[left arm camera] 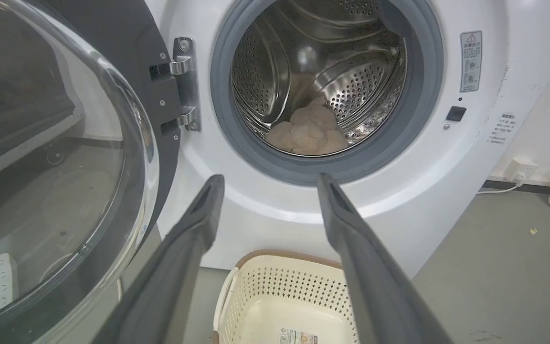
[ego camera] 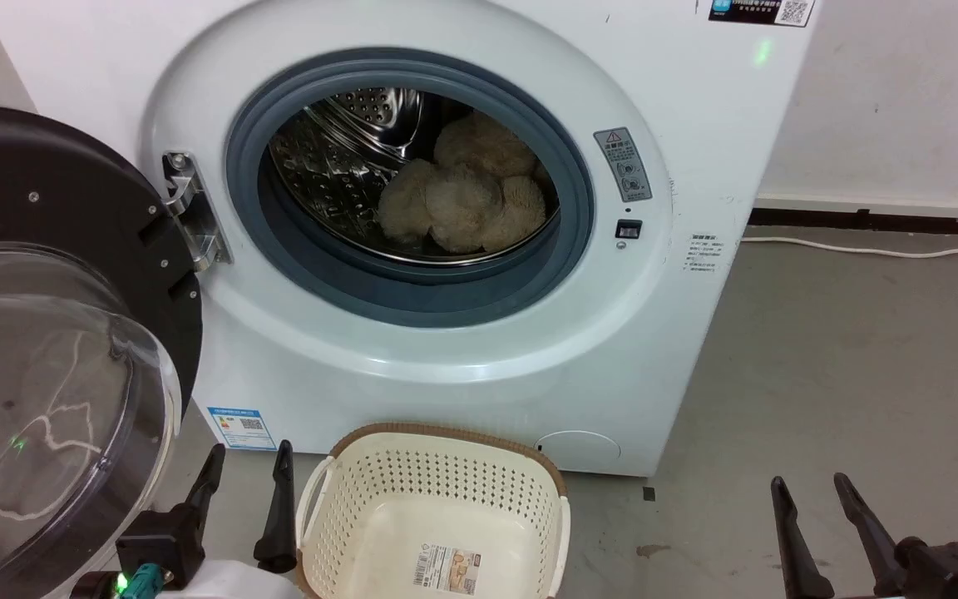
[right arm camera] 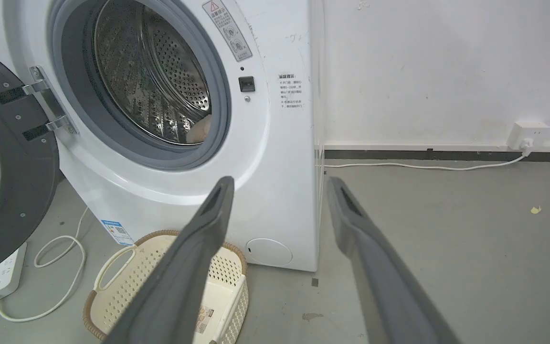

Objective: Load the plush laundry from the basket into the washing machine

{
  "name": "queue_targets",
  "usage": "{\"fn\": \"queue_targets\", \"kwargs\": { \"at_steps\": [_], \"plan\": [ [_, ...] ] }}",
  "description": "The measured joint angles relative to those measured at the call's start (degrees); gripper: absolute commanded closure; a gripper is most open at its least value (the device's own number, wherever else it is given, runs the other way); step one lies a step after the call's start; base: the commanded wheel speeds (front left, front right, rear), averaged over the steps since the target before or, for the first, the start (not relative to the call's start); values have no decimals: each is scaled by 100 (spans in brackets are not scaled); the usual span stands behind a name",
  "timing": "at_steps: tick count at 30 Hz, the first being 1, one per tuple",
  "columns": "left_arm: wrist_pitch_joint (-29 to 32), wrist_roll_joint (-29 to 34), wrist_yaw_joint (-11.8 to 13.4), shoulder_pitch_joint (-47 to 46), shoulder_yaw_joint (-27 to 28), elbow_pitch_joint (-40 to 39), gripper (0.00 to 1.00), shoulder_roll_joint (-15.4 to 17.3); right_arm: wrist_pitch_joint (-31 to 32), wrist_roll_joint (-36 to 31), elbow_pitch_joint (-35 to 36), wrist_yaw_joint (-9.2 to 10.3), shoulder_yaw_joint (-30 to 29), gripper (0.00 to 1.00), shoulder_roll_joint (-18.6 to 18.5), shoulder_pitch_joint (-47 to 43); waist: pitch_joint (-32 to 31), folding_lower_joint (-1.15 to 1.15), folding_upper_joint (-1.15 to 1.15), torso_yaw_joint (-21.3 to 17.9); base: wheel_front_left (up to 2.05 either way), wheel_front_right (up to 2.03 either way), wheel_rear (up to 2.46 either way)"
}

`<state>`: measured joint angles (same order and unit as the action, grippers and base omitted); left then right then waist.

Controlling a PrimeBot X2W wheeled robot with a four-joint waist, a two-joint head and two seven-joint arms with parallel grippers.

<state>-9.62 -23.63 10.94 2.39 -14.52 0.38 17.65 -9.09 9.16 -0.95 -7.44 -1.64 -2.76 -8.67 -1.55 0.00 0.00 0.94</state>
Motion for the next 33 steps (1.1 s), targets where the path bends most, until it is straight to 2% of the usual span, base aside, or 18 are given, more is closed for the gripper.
{"fn": "queue_targets", "kwargs": {
  "at_steps": [9,10,33],
  "plan": [
    [1,-56,-3,-6,-58,30,0,-2,-2,43,-1,0,8,0,0,-11,33,0,0,24,0,0,0],
    [1,-63,-1,-5,-58,34,100,-10,-3,41,-2,0,5,100,0,-12,35,0,0,26,0,0,0],
    [152,293,-154,-7,149,32,100,-240,145,-78,1,0,20,100,0,48,56,1,0,6,0,0,0]
  ]
}}
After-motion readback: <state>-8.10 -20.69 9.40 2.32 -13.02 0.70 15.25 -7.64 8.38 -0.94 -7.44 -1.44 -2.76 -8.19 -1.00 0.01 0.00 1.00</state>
